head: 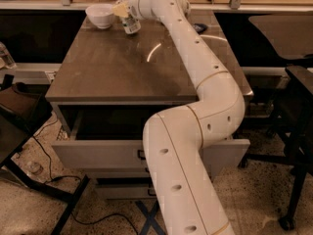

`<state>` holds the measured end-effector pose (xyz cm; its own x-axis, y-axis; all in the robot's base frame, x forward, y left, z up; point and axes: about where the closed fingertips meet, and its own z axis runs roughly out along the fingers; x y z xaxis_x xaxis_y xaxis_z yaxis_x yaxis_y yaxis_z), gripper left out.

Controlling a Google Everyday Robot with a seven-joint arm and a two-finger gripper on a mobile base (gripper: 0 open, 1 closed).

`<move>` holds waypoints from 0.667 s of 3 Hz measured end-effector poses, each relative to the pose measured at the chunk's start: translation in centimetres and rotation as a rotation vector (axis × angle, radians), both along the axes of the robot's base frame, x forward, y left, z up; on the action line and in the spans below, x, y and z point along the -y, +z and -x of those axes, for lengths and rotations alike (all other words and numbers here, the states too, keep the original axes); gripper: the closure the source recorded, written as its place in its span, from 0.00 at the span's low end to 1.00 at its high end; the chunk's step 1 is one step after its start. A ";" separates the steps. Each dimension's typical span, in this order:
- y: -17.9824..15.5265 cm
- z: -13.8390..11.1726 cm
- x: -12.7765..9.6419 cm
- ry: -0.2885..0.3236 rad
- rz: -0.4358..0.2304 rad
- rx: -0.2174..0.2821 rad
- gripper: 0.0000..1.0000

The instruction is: Move 7up can near white bowl

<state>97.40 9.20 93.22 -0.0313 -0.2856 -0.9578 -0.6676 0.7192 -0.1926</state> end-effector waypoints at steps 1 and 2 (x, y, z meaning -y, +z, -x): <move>-0.1 0.0 -0.2 0.005 -0.003 0.001 0.78; -0.4 0.0 -0.6 0.008 -0.002 -0.003 0.46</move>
Offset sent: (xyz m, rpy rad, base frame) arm -0.0001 0.0016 -0.0007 0.0026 -0.0010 0.0041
